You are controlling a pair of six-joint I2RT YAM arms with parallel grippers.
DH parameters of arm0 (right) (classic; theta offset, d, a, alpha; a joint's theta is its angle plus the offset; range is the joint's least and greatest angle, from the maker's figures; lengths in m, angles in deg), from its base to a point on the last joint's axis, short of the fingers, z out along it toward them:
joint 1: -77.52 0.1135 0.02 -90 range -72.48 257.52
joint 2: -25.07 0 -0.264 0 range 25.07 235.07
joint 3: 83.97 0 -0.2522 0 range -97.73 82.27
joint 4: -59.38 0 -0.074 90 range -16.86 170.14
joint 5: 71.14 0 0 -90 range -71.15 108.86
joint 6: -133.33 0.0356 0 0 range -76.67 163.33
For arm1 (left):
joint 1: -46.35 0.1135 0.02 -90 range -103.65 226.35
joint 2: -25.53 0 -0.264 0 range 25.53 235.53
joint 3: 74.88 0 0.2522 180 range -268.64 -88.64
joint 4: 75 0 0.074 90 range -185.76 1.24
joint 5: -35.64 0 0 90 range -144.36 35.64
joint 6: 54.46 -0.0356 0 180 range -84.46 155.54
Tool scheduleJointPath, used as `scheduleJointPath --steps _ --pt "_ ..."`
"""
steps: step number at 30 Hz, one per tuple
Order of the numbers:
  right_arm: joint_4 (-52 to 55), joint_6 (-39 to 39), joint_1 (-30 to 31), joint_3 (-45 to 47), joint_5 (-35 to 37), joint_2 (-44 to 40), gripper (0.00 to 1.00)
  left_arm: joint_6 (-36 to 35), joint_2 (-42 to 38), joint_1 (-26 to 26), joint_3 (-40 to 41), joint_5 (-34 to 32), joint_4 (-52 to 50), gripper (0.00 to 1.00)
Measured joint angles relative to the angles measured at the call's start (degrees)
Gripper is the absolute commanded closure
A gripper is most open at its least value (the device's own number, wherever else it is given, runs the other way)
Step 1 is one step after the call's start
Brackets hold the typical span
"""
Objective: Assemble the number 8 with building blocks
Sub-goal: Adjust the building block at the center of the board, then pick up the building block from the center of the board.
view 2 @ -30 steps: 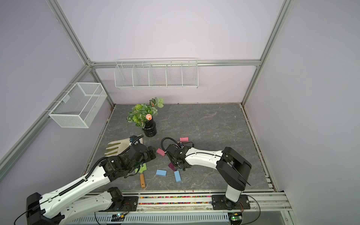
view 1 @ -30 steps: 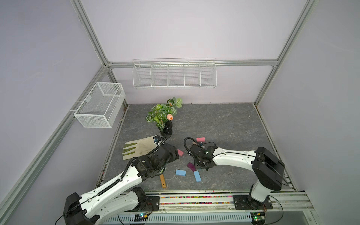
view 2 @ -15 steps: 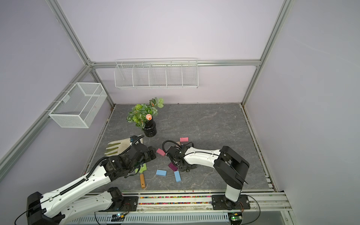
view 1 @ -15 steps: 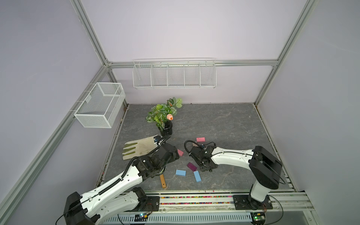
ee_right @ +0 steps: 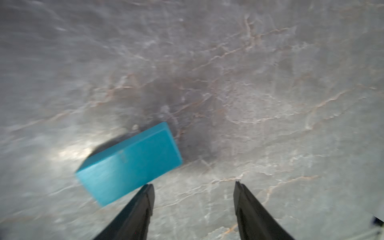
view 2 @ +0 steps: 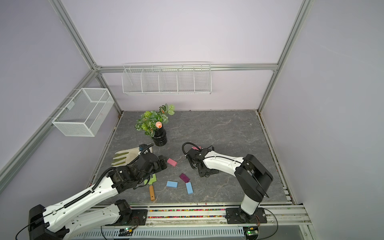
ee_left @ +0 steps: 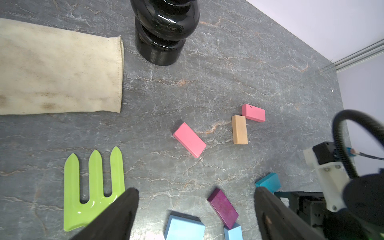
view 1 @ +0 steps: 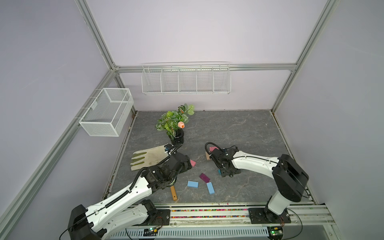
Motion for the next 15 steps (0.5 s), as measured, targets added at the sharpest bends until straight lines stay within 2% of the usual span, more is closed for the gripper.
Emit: scheduleJointPath --steps 2,6,15 --pt "-1.84 -0.42 0.0 1.46 -1.86 -2.95 0.11 0.0 0.0 0.0 0.0 0.0 0.0 0.09" --pt "-4.55 -2.56 0.0 1.86 -5.16 -4.81 0.04 0.0 0.0 0.0 0.02 0.02 0.0 0.09" --pt "-8.5 -9.9 -1.7 1.86 -12.7 -0.76 0.01 0.0 -0.39 0.0 0.02 0.2 0.0 0.09"
